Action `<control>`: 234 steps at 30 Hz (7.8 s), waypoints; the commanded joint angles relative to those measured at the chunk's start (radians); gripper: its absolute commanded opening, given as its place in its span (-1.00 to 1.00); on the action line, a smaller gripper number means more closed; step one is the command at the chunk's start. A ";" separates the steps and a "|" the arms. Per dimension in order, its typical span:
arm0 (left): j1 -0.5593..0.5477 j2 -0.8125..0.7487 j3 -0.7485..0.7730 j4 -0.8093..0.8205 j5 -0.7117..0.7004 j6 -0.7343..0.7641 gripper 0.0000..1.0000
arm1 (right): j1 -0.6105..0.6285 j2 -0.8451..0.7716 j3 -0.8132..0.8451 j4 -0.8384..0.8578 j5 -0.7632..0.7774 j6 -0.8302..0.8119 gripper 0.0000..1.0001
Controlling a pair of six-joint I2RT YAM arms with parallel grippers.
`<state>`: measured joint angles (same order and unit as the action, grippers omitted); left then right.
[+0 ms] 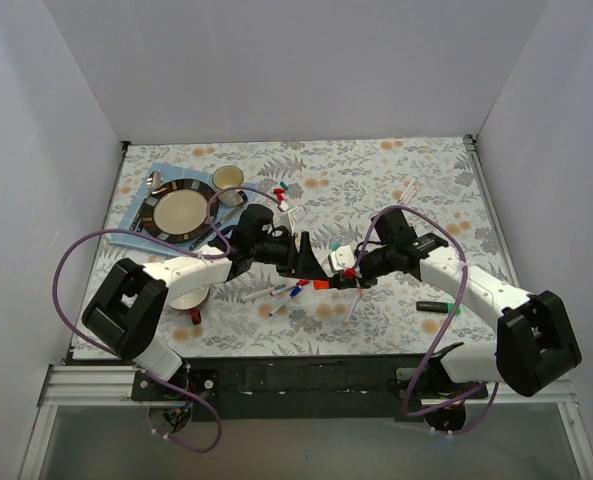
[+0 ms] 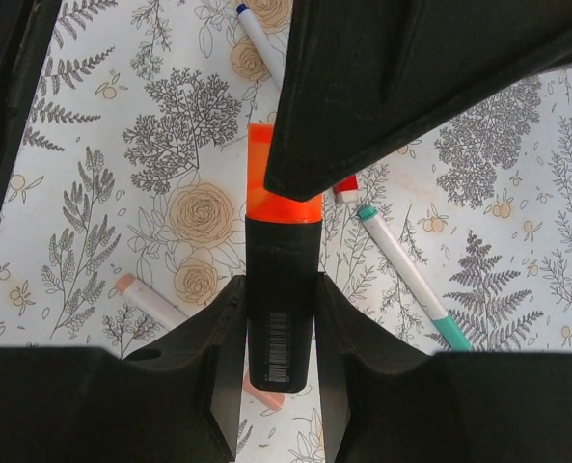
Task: Open the pen caps
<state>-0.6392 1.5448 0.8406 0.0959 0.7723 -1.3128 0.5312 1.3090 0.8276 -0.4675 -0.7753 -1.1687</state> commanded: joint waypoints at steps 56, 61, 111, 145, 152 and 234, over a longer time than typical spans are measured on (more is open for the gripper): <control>-0.244 -0.190 -0.348 0.916 -0.636 -0.025 -1.00 | -0.298 -0.159 -0.349 1.351 -0.183 1.880 0.96; -0.266 -0.108 -0.310 0.981 -0.650 -0.058 -1.00 | -0.298 -0.142 -0.386 1.510 -0.191 2.021 0.86; -0.287 0.083 -0.184 1.036 -0.478 -0.114 -0.13 | -0.327 -0.099 -0.404 1.655 -0.231 2.109 -0.97; -0.363 -0.094 -0.498 0.812 -0.251 -0.189 -1.00 | -0.571 0.079 -0.225 1.748 -0.094 2.046 -0.97; -0.289 -0.244 -0.420 0.535 -0.376 -0.097 -1.00 | -0.597 0.039 -0.193 1.129 0.250 1.687 -0.97; 0.179 0.749 1.184 -0.585 -0.897 0.369 -0.15 | -0.735 0.070 -0.087 0.733 -0.300 1.315 0.23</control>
<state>-0.4656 2.4176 2.0026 -0.4690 -0.1310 -0.9657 -0.2321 1.4014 0.7410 0.2707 -1.0267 0.2298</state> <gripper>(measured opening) 0.412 0.615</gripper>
